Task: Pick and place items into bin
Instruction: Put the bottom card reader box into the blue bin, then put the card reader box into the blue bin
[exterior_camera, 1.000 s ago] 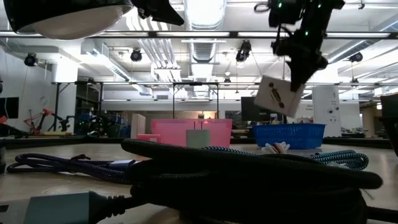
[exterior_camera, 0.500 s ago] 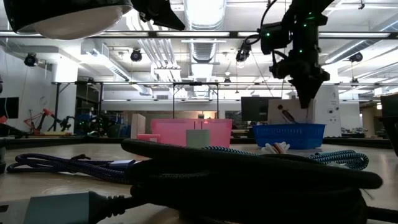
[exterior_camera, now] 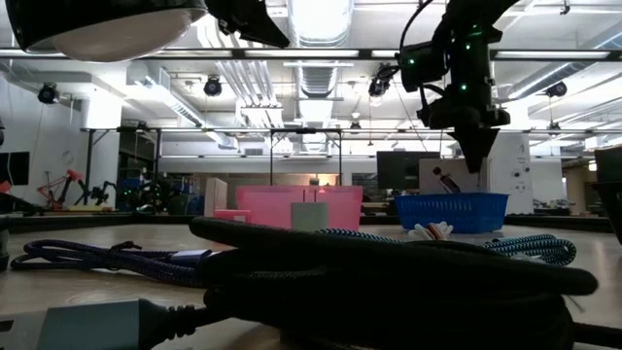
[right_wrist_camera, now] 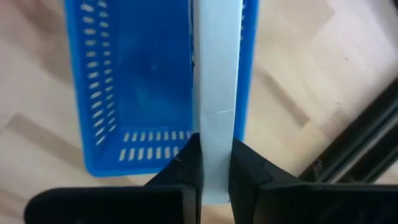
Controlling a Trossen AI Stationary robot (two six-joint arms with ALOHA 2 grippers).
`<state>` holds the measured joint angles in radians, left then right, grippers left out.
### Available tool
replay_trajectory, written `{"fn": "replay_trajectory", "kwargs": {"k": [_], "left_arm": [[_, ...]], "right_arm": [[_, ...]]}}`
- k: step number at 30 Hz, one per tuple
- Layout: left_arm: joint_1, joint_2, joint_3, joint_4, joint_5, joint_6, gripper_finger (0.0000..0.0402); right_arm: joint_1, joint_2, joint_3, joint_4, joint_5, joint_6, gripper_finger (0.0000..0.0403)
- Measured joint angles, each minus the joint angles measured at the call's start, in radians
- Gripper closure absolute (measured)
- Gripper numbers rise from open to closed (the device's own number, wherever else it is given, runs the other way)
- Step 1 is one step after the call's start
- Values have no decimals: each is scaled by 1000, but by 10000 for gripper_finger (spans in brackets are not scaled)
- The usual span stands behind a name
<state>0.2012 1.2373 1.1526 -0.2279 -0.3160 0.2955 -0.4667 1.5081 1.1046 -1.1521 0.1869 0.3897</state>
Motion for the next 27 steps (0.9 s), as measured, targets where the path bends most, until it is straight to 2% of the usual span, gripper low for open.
{"fn": "replay_trajectory", "kwargs": {"k": [10, 20, 27], "left_arm": [[0, 0, 0, 0, -4, 6, 319], [0, 0, 0, 0, -3, 5, 319], [0, 0, 0, 0, -3, 5, 319]], "right_arm": [[0, 0, -11, -5, 34, -5, 364], [2, 0, -11, -5, 34, -8, 294], [2, -1, -11, -6, 20, -8, 270]]}}
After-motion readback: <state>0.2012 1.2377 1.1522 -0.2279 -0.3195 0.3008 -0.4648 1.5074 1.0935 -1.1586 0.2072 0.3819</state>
